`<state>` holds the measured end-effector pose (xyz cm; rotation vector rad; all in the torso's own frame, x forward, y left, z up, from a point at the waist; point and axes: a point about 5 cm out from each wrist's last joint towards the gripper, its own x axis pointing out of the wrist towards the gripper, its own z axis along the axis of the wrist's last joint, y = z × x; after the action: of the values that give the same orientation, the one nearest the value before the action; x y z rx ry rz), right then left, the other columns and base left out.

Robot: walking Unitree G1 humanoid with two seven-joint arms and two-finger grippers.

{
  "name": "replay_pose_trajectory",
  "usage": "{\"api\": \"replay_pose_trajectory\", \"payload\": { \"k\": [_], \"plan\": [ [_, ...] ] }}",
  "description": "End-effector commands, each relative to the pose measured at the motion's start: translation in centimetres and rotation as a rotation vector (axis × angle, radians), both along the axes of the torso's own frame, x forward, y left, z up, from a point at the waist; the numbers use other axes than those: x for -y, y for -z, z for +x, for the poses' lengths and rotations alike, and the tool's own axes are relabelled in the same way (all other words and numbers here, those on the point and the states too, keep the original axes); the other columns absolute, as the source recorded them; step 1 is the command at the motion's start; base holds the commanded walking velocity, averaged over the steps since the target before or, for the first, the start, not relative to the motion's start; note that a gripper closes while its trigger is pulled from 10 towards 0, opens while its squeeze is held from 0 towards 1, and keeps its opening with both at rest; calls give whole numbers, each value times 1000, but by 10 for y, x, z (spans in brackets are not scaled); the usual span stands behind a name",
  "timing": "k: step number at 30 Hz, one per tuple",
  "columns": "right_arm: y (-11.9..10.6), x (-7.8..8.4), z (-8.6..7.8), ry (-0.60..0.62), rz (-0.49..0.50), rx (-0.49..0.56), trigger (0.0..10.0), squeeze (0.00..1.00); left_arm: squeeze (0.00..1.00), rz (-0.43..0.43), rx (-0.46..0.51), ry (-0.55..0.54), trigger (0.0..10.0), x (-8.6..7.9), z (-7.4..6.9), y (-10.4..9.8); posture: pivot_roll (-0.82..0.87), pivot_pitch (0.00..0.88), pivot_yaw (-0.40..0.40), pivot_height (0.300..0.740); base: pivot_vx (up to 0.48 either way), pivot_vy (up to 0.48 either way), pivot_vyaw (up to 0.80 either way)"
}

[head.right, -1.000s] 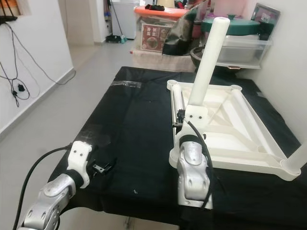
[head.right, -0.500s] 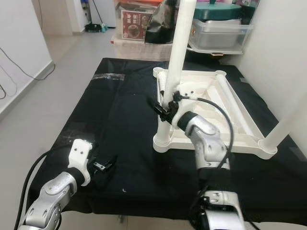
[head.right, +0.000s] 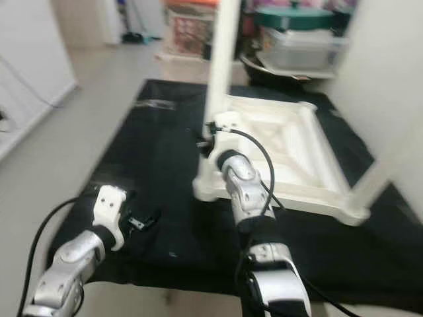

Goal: Building children table

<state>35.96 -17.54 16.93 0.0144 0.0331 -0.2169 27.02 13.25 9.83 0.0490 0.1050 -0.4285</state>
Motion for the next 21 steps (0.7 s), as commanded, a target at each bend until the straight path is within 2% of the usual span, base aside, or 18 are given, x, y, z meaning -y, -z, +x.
{"api": "replay_pose_trajectory", "payload": {
  "k": [1,2,4,5,6,8,9,12,13,14,15,17,18,19,21],
  "plan": [
    [48,37,-30,253,-38,-230,0,0,0,4,-1,14,10000,2,-1,-1,24,0,-55,740,0,0,0],
    [45,33,-39,249,-47,-221,3490,0,0,5,-3,19,10000,2,0,-1,17,0,-51,740,0,0,0],
    [44,29,-44,238,-48,-217,3490,0,0,5,-4,21,10000,2,0,-1,11,0,-47,740,0,0,0],
    [39,22,-46,201,-61,-191,10000,0,0,8,-5,23,10000,2,1,0,-1,0,-42,740,0,0,0],
    [39,22,-46,201,-61,-191,10000,0,0,8,-5,23,10000,2,1,0,-1,0,-42,740,0,0,0],
    [27,3,-42,58,-27,-119,10000,0,0,6,-4,28,10000,2,3,-1,-8,0,-40,740,0,0,0],
    [17,-8,-39,-39,-12,-49,10000,1000,0,6,-3,29,10000,3,3,-1,-3,0,-44,740,0,0,0],
    [10,-15,-36,-99,-3,-4,10000,1000,0,5,-2,30,10000,4,3,-1,-3,0,-44,740,0,0,0],
    [-7,-28,-29,-216,36,66,10000,1000,0,1,-1,32,10000,6,2,-2,-3,0,-43,740,0,0,0],
    [-23,-37,-22,-390,47,127,10000,0,0,1,-2,33,10000,5,1,-1,-2,0,-39,740,0,0,0],
    [-23,-37,-22,-390,47,127,10000,0,0,1,-2,33,10000,5,1,-1,-2,0,-39,740,0,0,0],
    [-43,-48,-16,-613,46,198,10000,0,0,5,-4,33,10000,5,2,0,2,0,-38,740,0,0,0],
    [-43,-48,-16,-613,46,198,10000,0,0,5,-4,33,10000,5,2,0,2,0,-38,740,0,0,0],
    [-48,-53,-13,-728,57,223,10000,0,0,6,2,33,10000,5,4,-1,12,0,-48,740,0,0,0],
    [-49,-60,-13,-852,70,212,10000,0,0,5,13,32,10000,7,7,-4,22,0,-54,740,0,0,0]
  ]
}}
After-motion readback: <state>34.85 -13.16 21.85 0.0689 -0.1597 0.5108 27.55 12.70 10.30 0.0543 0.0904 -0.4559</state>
